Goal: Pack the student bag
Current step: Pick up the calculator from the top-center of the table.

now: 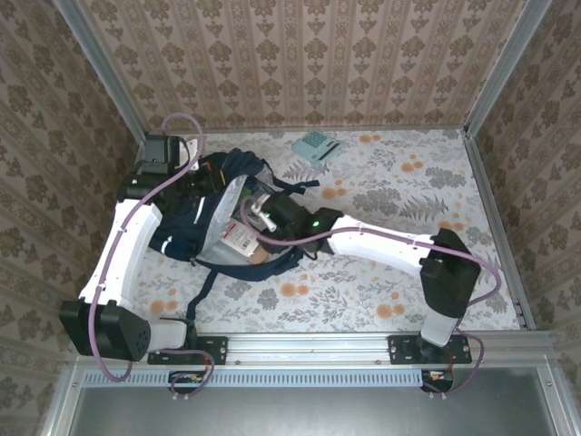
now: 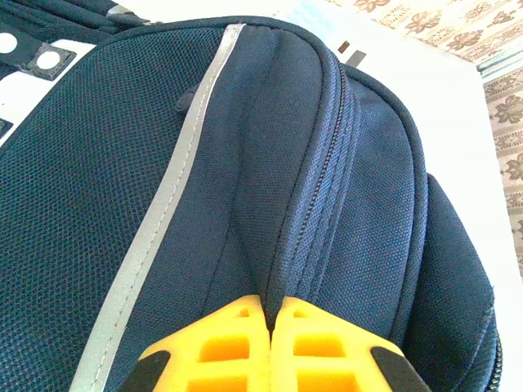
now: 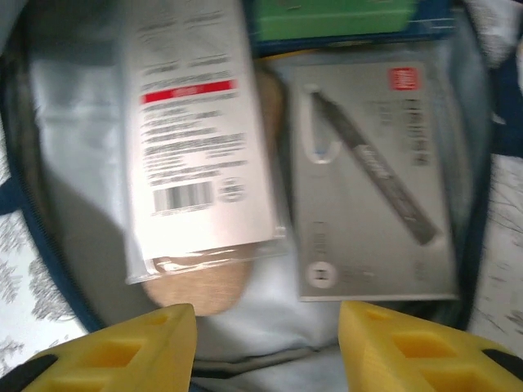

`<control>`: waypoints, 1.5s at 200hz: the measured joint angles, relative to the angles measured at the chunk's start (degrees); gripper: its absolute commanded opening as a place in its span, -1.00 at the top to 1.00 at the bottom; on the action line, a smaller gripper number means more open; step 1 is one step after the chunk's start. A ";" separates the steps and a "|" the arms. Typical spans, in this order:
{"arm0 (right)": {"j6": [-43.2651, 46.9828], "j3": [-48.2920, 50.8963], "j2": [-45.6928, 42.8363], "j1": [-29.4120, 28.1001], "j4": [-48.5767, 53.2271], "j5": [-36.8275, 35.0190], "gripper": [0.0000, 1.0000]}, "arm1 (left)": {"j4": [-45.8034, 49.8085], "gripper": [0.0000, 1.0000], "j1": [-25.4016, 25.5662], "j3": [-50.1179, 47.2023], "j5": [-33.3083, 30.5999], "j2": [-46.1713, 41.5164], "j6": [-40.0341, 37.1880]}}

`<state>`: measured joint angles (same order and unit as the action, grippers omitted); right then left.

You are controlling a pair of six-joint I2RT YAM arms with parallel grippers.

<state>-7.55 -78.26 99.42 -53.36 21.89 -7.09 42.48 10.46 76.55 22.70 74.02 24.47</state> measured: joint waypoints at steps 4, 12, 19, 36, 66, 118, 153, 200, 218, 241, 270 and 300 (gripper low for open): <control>-0.70 0.63 -0.66 1.16 -0.48 0.22 0.05 | 0.00 1.00 0.00 -0.02 0.00 0.00 0.02; -2.03 1.66 -1.42 3.17 -1.29 0.72 0.09 | 0.00 1.00 0.00 -0.02 0.00 0.00 0.02; -3.28 2.32 -1.79 4.85 -2.05 1.20 0.14 | 0.00 1.00 0.00 -0.02 0.02 0.00 0.02; -6.91 3.17 -1.88 9.46 -3.26 1.66 0.09 | -0.04 1.00 0.00 -0.04 0.04 0.00 0.28; -15.34 2.60 0.09 18.36 -5.16 3.76 0.07 | -0.07 1.00 0.07 -0.09 0.04 0.00 0.85; -31.39 -2.80 11.61 30.25 -8.50 9.27 -0.03 | -0.09 1.00 0.44 -0.22 0.04 0.00 1.07; -40.35 -7.72 18.36 32.92 -11.45 12.15 -0.01 | -0.11 1.00 0.50 -0.24 0.07 0.02 1.11; -49.64 -14.99 26.71 34.88 -17.11 14.47 0.04 | -0.15 1.00 0.50 -0.24 0.33 0.52 1.09; -52.57 -16.26 29.11 35.56 -18.88 15.08 0.05 | -0.28 1.00 0.50 -0.24 0.52 0.79 1.09; -55.10 -19.30 32.41 36.35 -19.15 15.32 0.09 | -0.46 1.00 0.50 -0.24 0.70 1.05 1.09; -56.68 -22.56 35.15 36.85 -19.23 15.34 0.11 | -0.52 1.00 0.50 -0.24 0.92 1.27 1.09; -57.70 -24.59 36.50 37.00 -19.91 15.50 0.21 | -0.55 1.00 0.50 -0.22 1.16 1.66 1.09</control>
<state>-65.25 -102.85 135.92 -16.36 1.98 8.40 41.93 10.96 76.34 23.86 75.68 25.56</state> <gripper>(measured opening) 0.404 0.045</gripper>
